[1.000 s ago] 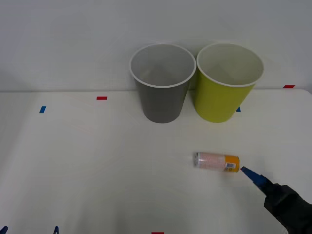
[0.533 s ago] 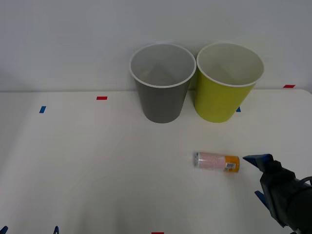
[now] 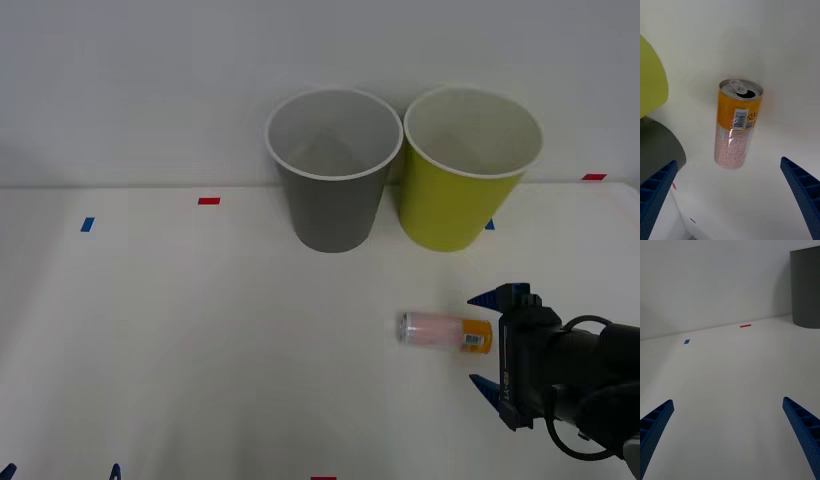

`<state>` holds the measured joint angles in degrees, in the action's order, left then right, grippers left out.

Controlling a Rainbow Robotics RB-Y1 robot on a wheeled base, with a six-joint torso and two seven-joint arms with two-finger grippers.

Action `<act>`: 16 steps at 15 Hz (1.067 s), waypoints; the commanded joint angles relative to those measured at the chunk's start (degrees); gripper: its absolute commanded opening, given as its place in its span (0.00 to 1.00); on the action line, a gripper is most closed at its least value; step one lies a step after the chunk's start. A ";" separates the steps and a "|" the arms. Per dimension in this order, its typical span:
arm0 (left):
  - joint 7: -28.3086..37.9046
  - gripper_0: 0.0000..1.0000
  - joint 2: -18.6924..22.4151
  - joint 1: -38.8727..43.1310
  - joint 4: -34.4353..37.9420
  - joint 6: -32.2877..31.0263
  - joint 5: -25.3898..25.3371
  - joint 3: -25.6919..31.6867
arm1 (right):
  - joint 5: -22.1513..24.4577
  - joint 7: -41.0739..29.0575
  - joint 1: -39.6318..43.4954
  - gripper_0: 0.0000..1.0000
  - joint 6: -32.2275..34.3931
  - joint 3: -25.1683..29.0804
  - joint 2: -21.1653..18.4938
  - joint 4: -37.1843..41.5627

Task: Put cans in the gray bin and PET bottles in the light green bin.

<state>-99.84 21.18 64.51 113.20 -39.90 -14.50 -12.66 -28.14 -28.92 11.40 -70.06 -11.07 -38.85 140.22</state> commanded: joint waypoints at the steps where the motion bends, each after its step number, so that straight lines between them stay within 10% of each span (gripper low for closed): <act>1: 0.00 1.00 0.00 0.00 0.00 0.00 0.00 0.00 | -3.76 -7.29 -6.83 0.94 -5.61 -4.31 -3.43 -3.63; 16: 0.00 1.00 0.00 0.00 0.00 0.00 0.00 0.00 | -7.28 -14.32 -18.87 0.91 -5.79 -8.53 -4.39 -17.35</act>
<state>-99.84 21.18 64.51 113.20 -39.90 -14.50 -12.66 -35.16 -43.30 -6.91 -75.86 -19.74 -43.50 123.98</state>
